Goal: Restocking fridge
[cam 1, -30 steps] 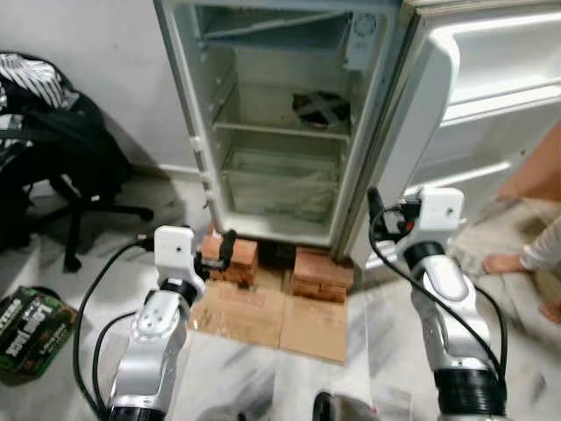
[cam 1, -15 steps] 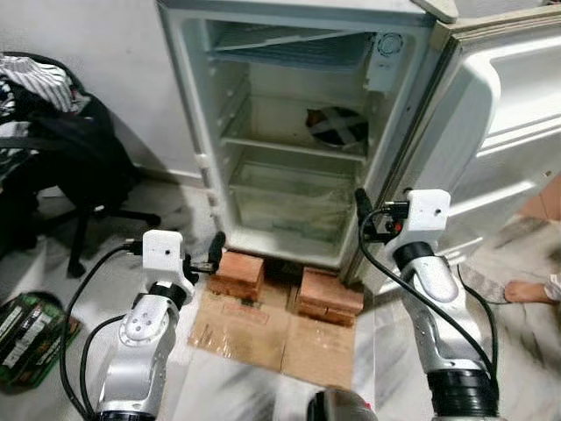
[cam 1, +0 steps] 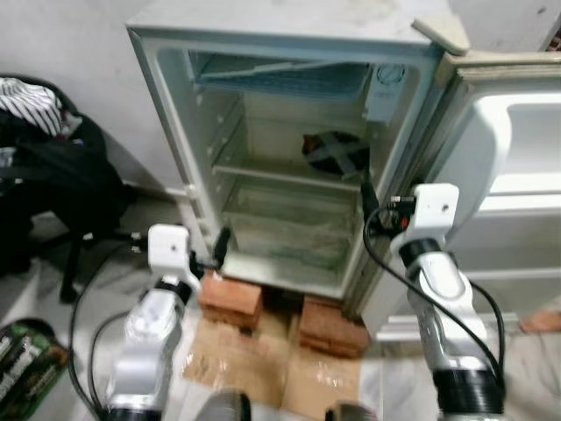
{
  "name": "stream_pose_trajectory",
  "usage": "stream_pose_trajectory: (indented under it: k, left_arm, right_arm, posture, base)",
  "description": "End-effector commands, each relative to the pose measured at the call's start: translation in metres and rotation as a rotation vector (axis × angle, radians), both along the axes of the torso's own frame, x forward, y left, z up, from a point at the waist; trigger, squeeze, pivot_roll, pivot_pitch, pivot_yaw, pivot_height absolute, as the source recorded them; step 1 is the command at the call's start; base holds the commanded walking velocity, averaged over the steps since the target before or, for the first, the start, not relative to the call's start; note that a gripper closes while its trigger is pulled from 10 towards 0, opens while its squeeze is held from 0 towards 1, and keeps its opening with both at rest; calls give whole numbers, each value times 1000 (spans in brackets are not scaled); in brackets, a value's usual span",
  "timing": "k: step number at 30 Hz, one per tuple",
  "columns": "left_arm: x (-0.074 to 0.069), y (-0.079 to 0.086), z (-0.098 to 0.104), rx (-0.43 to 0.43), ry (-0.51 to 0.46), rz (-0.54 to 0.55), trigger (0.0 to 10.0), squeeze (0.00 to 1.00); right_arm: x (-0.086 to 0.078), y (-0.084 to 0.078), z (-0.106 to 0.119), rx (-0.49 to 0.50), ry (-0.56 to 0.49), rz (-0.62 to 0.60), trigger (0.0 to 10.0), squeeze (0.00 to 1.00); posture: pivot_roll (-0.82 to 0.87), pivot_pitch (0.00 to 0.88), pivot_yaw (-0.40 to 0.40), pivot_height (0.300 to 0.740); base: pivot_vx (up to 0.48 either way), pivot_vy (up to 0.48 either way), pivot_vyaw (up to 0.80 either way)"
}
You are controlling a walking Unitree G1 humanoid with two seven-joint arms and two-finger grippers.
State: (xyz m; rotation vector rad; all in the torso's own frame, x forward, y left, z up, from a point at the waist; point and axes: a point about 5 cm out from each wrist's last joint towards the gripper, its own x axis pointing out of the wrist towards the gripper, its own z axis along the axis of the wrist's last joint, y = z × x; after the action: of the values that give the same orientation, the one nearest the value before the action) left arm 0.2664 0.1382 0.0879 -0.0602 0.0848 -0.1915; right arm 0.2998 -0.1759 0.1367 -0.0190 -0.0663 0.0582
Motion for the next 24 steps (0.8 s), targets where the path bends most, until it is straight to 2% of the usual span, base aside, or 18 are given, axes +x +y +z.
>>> stream_pose_trajectory:
  k: [1, 6, 7, 8, 9, 10, 11, 12, 13, 17, 19, 23, 24]
  left_arm:
    - [-1, 10, -2, 23, 17, 36, 10000, 0]
    - [0, 11, -3, 39, 18, 49, 10000, 0]
    - [1, 11, -3, 45, 19, 56, 10000, 0]
    - [1, 11, -3, 47, 21, 55, 10000, 0]
    - [1, 11, -3, 47, 21, 54, 10000, 0]
    - [1, 11, -3, 47, 21, 54, 10000, 0]
    - [1, 11, -3, 48, 21, 55, 10000, 0]
    - [1, 11, -3, 48, 21, 55, 10000, 0]
    - [0, 11, -4, 49, 25, 56, 10000, 0]
    - [0, 10, -5, 48, 30, 50, 10000, 0]
    - [1, 9, -5, 47, 29, 48, 10000, 0]
    - [2, 9, -5, 46, 30, 46, 10000, 0]
    - [3, 8, -6, 44, 29, 47, 10000, 0]
  right_arm:
    - [-1, -3, 0, 4, -1, -22, 10000, 0]
    - [0, -1, 1, 0, -6, -4, 10000, 0]
    - [-1, 4, 0, -4, -5, 49, 10000, 0]
    - [-5, 17, -1, -45, -4, 198, 10000, 0]
    - [-7, 20, -1, -55, -4, 234, 10000, 0]
    - [-10, 22, -4, -114, 4, 284, 10000, 0]
    - [-12, 23, -6, -154, 11, 312, 10000, 0]
    - [-12, 23, -6, -154, 11, 312, 10000, 0]
    - [-25, 25, -12, -263, 50, 484, 10000, 0]
    - [-38, 14, -9, -435, 65, 672, 10000, 0]
    - [-33, 8, -1, -480, 37, 653, 10000, 0]
    - [-24, 0, 11, -510, -4, 607, 10000, 0]
    - [-17, -6, 19, -506, -30, 556, 10000, 0]
  posture:
    - [-16, 99, 40, 740]
    - [-15, 93, 39, 740]
    - [-12, 91, 39, 740]
    - [-12, 91, 39, 740]
    - [-12, 91, 39, 740]
    - [-11, 91, 40, 740]
    - [-11, 91, 39, 740]
    - [-11, 91, 39, 740]
    - [-16, 92, 40, 740]
    - [-20, 92, 40, 740]
    - [-30, 91, 39, 740]
    - [-41, 91, 39, 740]
    - [-44, 89, 35, 740]
  base:
    - [0, 0, 0]
    - [0, 0, 0]
    - [0, 0, 0]
    - [0, 0, 0]
    - [0, 0, 0]
    - [0, 0, 0]
    - [0, 0, 0]
    - [0, 0, 0]
    - [-364, 0, 0]
    - [-375, 0, 0]
    - [-281, 0, 0]
    - [-259, 0, 0]
    - [-247, 0, 0]
